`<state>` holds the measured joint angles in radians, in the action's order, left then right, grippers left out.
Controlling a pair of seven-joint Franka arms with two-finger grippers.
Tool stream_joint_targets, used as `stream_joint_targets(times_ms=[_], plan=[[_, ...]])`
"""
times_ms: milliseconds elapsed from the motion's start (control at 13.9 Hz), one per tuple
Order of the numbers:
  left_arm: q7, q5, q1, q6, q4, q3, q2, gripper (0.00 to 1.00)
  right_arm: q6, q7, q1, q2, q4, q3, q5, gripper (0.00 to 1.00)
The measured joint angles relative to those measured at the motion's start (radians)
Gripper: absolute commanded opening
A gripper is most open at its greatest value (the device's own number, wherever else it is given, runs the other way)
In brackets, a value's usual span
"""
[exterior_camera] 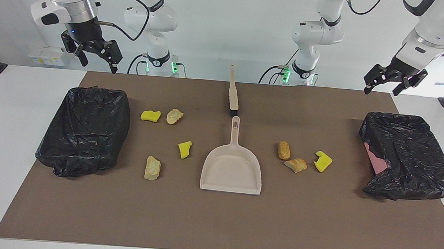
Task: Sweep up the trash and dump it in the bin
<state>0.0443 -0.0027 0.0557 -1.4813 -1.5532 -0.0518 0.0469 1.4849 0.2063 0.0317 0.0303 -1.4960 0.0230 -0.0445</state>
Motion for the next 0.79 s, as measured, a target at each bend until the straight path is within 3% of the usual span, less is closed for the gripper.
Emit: stream_joint_targets(times_ms=[791], plan=[[0.042,-0.001,0.0,0.007,-0.013,0.0,0.005,1.0,0.0,0.0,-0.009,0.0,-0.003,0.001,0.0,1.0]])
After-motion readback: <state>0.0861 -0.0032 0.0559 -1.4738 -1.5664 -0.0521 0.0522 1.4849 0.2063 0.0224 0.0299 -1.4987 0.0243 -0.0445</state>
